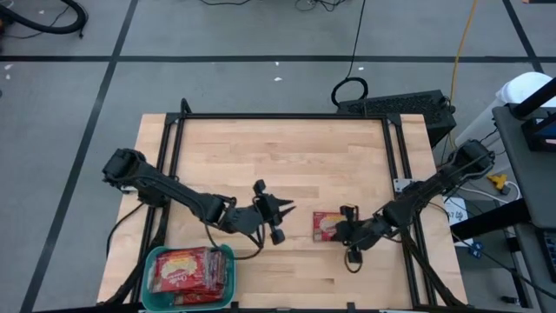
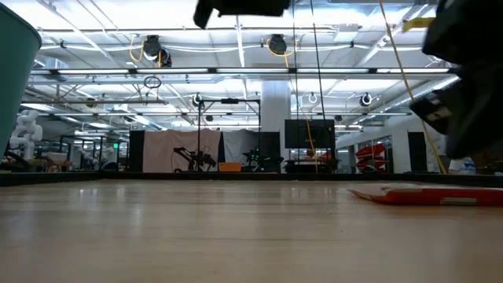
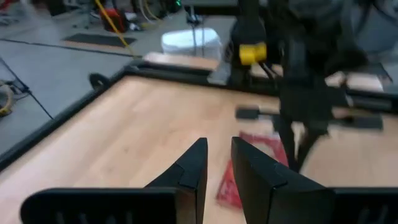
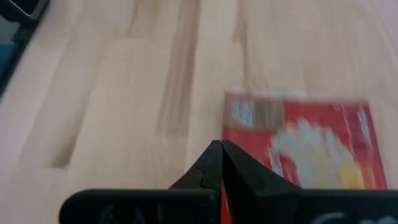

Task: Sort popcorn bags into baskets
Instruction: Put the red popcorn bag into the blue container

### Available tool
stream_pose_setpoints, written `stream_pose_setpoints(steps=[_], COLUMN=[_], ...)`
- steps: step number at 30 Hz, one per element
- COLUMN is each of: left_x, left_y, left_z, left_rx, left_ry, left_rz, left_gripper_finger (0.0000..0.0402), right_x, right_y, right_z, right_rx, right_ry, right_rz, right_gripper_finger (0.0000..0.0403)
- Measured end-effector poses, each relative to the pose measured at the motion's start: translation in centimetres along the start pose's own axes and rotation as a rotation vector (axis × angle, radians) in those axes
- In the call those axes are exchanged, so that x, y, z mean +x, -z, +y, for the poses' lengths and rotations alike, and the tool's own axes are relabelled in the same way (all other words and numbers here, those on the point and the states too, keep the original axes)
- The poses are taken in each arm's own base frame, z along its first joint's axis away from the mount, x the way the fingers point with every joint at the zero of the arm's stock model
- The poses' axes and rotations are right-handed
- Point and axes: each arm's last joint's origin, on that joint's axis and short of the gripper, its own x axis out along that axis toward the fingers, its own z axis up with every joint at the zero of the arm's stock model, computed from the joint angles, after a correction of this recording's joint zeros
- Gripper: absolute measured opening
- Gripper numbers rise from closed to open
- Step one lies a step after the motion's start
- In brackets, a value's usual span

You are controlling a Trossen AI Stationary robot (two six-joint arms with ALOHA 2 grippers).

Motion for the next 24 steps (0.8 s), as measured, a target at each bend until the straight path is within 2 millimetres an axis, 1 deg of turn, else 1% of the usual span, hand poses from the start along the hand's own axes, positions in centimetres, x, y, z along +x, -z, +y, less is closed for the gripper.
stream_pose_setpoints(steps=[3, 6, 10, 16, 20, 24], left_x=[0.9, 1.4, 2.0, 2.0, 1.9, 2.0], left_y=[0.9, 1.6, 2.3, 2.3, 2.4, 2.5], left_z=[-0.5, -0.7, -0.8, -0.8, -0.9, -0.8], left_rx=[0.016, 0.026, 0.030, 0.044, 0.081, 0.096], left_ry=[0.020, 0.015, 0.007, 0.029, 0.042, 0.049], left_rz=[0.011, 0.023, 0.040, 0.045, 0.052, 0.067], left_gripper_finger=[0.0076, 0.0076, 0.0076, 0.0076, 0.0076, 0.0076], right_x=[-0.6, -1.1, -1.8, -2.8, -3.2, -2.9], right_y=[1.5, 2.2, 3.3, 4.9, 5.9, 6.8], right_z=[0.1, 1.0, 2.6, 4.2, 4.4, 3.9], right_rx=[0.055, 0.085, 0.091, 0.120, 0.042, -0.016], right_ry=[0.010, -0.007, -0.035, -0.050, -0.001, 0.095], right_rz=[-0.004, -0.008, -0.016, -0.019, -0.006, 0.025], right_gripper_finger=[0.0001, 0.0012, 0.0043, 0.0090, 0.0108, 0.0121])
